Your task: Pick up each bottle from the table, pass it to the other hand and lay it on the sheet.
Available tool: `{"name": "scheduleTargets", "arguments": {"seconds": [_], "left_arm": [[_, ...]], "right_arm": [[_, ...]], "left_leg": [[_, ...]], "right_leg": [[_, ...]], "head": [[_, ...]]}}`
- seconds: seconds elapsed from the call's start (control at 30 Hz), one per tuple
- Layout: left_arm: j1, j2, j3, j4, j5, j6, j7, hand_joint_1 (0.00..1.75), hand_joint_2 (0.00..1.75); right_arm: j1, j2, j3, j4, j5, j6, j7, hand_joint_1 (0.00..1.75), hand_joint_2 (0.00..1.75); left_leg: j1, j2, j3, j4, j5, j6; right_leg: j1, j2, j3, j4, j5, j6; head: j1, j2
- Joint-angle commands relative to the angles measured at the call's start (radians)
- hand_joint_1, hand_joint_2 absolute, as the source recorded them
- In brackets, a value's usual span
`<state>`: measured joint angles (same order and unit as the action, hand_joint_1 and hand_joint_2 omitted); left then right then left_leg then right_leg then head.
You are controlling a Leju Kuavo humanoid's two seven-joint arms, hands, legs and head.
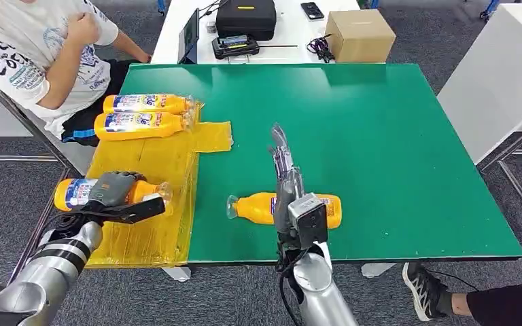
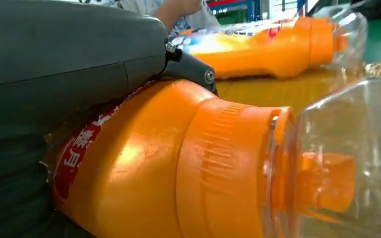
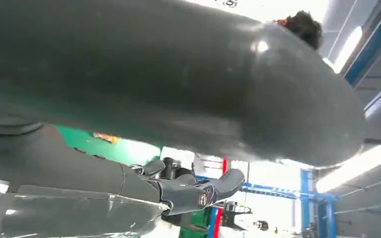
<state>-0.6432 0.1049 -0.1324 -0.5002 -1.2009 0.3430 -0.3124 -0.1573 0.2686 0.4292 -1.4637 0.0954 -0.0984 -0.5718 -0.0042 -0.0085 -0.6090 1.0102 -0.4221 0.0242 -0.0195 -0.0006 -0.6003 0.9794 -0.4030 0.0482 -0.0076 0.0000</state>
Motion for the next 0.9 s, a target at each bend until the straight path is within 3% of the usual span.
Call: {"name": "scheduleTargets", "arguments": {"seconds": [0.03,0.23,0.27,0.3,0.33,0.57,0.6,0.9], "left_arm": [[-0.061,0.013,-0.039,0.123,-0.006,-0.045,0.005,1.75,1.75],[-0.053,0.011,-0.039,0.128,0.003,-0.127,-0.025,1.75,1.75],[-0.046,0.012,-0.03,0.126,0.024,-0.176,-0.047,0.58,1.75],[-0.039,0.014,-0.021,0.124,0.047,-0.216,-0.065,0.07,1.75],[-0.03,0.016,-0.017,0.122,0.058,-0.233,-0.075,0.0,1.75],[-0.006,0.029,-0.021,0.127,0.1,-0.328,-0.097,0.0,1.75],[-0.001,0.035,-0.023,0.124,0.121,-0.368,-0.107,0.0,0.0],[0.049,0.035,0.037,0.081,0.282,-0.489,-0.179,0.0,0.0]], "right_arm": [[-0.029,-0.024,0.033,-0.016,-0.006,0.009,0.001,0.0,0.0],[-0.04,-0.02,0.032,0.022,-0.008,0.013,0.006,0.0,0.0],[-0.042,-0.019,0.031,0.028,-0.01,0.015,0.007,0.0,0.0],[-0.044,-0.019,0.031,0.033,-0.011,0.017,0.008,0.0,0.0],[-0.046,-0.018,0.03,0.038,-0.014,0.019,0.009,0.0,0.0],[-0.06,-0.011,0.023,0.079,-0.025,0.025,0.02,0.0,0.0],[-0.065,-0.01,0.022,0.09,-0.028,0.025,0.025,0.0,0.0],[-0.074,0.0,0.017,0.132,-0.043,0.015,0.038,0.0,0.0]], "left_leg": [[0.002,0.002,0.003,0.0,-0.002,-0.002],[0.001,0.002,0.003,0.0,-0.001,-0.001],[0.001,0.002,0.004,0.0,-0.001,-0.001],[0.001,0.002,0.005,0.0,-0.001,-0.001],[0.001,0.002,0.004,-0.001,-0.001,-0.001],[0.001,0.003,0.007,-0.002,-0.001,-0.001],[0.0,0.002,0.008,-0.002,-0.001,-0.001],[0.0,0.003,0.013,-0.003,-0.001,-0.002]], "right_leg": [[0.002,0.001,0.003,0.0,-0.001,-0.002],[0.001,0.001,0.003,0.0,-0.001,-0.002],[0.001,0.001,0.003,-0.001,0.0,-0.001],[0.001,0.001,0.005,-0.001,-0.001,-0.002],[0.001,0.002,0.004,-0.001,0.0,-0.001],[0.001,0.003,0.007,-0.002,0.0,-0.002],[0.0,0.002,0.008,-0.001,0.0,-0.002],[0.001,0.004,0.013,-0.002,0.0,-0.002]], "head": [[0.0,0.0],[0.0,0.0],[0.0,0.0],[0.0,0.0],[0.0,0.0],[0.0,0.0],[0.0,0.0],[0.0,0.0]]}}
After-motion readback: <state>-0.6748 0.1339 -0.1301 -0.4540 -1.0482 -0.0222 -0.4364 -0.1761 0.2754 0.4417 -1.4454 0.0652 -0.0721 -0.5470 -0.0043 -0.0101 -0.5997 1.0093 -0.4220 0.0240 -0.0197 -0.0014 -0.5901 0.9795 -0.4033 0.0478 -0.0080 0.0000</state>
